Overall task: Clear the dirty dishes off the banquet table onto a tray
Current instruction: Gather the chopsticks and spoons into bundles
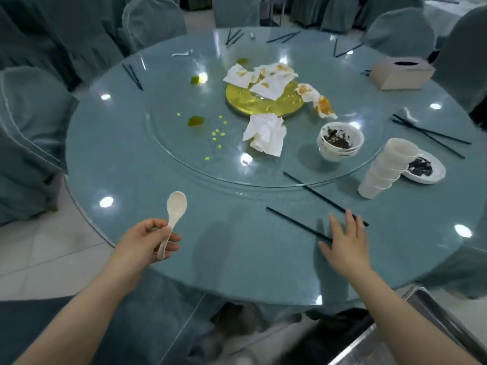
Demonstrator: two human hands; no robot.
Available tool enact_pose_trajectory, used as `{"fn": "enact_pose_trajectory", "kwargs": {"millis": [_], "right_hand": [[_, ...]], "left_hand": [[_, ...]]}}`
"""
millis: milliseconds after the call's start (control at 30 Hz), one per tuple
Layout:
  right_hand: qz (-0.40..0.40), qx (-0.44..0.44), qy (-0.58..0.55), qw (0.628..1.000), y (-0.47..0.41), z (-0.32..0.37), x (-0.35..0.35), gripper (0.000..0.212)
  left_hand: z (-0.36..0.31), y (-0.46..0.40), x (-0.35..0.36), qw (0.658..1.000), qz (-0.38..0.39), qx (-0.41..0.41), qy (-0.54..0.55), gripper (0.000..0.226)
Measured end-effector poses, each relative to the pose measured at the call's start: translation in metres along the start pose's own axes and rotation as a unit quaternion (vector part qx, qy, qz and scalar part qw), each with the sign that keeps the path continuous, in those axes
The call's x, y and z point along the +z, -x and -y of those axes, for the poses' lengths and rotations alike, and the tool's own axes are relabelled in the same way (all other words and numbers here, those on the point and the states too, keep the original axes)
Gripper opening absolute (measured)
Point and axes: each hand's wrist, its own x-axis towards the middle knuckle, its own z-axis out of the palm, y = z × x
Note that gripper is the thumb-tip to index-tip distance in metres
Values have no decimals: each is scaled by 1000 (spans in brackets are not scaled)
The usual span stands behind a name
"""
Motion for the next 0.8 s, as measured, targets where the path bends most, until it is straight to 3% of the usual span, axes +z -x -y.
{"fn": "enact_pose_trajectory", "kwargs": {"millis": [233,300,433,533,733,800], "right_hand": [[67,-29,-28,997,-57,-13,-1,86],[57,-52,-47,996,-63,-12,-1,78],[8,-130,-103,986,-63,-7,7,38],[-3,-123,-122,985,-62,-3,6,16],[30,-93,36,995,-49,19,6,19],[42,-104,21,993,-38,43,5,19]], "left_hand": [[-5,-11,24,999,-22,-21,-18,6],[-7,-14,25,999,-24,-21,-14,7],[-5,-17,20,999,-35,-21,-2,7],[0,-17,10,999,-48,-17,6,7],[3,-9,-20,999,-47,-7,10,7],[0,-6,-36,999,-47,2,10,7]]}}
